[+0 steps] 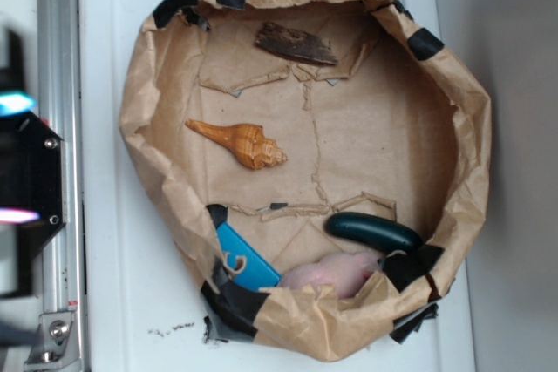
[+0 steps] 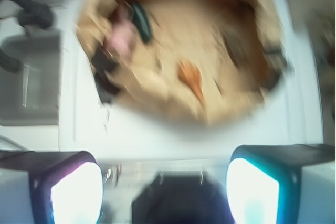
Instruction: Grab the shell.
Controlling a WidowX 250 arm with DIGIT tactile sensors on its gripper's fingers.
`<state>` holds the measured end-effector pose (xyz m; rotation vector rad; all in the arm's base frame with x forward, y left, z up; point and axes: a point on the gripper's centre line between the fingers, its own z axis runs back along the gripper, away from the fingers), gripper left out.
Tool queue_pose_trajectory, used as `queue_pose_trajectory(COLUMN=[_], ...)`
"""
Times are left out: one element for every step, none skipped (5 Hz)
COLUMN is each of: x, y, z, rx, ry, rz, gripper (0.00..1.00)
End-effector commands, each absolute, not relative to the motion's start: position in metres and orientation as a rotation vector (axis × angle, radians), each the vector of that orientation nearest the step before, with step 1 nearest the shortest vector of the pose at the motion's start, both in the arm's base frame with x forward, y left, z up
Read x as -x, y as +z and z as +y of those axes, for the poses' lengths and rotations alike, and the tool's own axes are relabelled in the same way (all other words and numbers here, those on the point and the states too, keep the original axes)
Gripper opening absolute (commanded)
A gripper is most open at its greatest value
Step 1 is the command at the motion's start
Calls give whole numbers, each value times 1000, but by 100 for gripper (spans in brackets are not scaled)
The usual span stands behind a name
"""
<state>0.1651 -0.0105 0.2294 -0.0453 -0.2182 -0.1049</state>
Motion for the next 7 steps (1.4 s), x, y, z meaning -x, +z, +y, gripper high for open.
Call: queue_pose_trajectory(x=[-237, -237, -231, -229, -234, -239, -241], y=[179, 124, 75, 53, 35, 18, 6], z=[-24, -22, -13, 0, -1, -2, -3], rx=[42, 31, 32, 61, 54, 28, -19], ry=[-206, -219, -245, -249, -273, -289, -250], rz=[-191, -55, -2, 30, 65, 85, 98], gripper=[100, 100, 100, 100, 100, 100, 0])
